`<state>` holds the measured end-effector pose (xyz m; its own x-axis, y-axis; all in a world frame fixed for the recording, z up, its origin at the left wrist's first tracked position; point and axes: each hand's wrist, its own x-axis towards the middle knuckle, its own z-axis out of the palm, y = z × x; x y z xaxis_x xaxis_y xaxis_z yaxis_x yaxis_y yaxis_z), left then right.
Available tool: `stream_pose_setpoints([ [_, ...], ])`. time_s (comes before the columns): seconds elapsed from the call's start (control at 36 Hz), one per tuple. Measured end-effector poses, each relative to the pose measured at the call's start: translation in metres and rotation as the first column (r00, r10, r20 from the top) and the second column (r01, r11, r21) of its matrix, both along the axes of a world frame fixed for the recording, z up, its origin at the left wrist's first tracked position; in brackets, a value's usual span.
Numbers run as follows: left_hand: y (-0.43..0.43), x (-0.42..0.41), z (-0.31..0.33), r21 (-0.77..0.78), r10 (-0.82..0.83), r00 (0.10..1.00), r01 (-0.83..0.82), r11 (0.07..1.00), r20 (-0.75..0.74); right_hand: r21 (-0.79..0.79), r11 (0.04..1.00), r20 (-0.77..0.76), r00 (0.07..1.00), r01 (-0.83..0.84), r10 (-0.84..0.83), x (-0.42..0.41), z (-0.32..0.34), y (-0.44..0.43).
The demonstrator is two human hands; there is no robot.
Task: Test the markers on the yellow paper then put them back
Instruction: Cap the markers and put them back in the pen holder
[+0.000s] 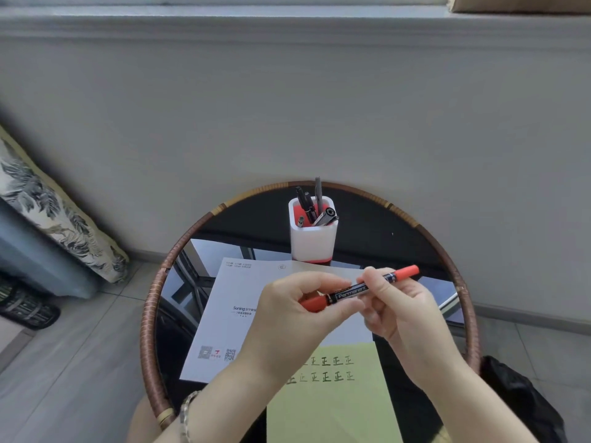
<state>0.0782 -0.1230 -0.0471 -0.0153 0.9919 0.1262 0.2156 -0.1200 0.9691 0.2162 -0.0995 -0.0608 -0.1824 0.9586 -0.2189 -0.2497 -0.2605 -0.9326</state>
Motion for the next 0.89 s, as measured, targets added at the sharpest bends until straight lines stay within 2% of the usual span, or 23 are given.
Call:
stream_pose_setpoints([
  [0.36, 0.003, -0.005, -0.014, -0.065, 0.107, 0.988, -0.100, 0.993, 0.111, 0.042, 0.996, 0.076, 0.995, -0.074, 0.070, -0.009, -0.008, 0.005],
  [0.53, 0.011, -0.009, -0.013, -0.091, 0.099, 0.985, -0.087, 0.992, 0.145, 0.050, 0.994, 0.066, 0.994, -0.093, 0.090, -0.014, -0.011, 0.014],
  [0.69, 0.023, -0.009, -0.024, -0.241, 0.122, 0.960, -0.060, 0.969, 0.252, 0.056, 0.993, 0.110, 0.989, -0.106, 0.099, -0.011, -0.016, 0.021],
  [0.75, 0.030, -0.009, -0.031, -0.328, 0.094, 0.977, -0.027, 0.944, 0.192, -0.016, 0.992, 0.195, 0.972, -0.127, 0.128, -0.010, -0.019, 0.028],
  [0.81, 0.039, -0.013, -0.040, -0.391, 0.034, 0.999, -0.021, 0.920, 0.028, -0.037, 0.992, 0.312, 0.941, -0.122, 0.127, -0.008, -0.023, 0.036],
  [0.89, 0.055, -0.024, -0.051, -0.360, 0.081, 0.987, -0.126, 0.924, -0.138, 0.191, 0.982, 0.385, 0.920, 0.003, -0.078, -0.004, -0.022, 0.045],
])
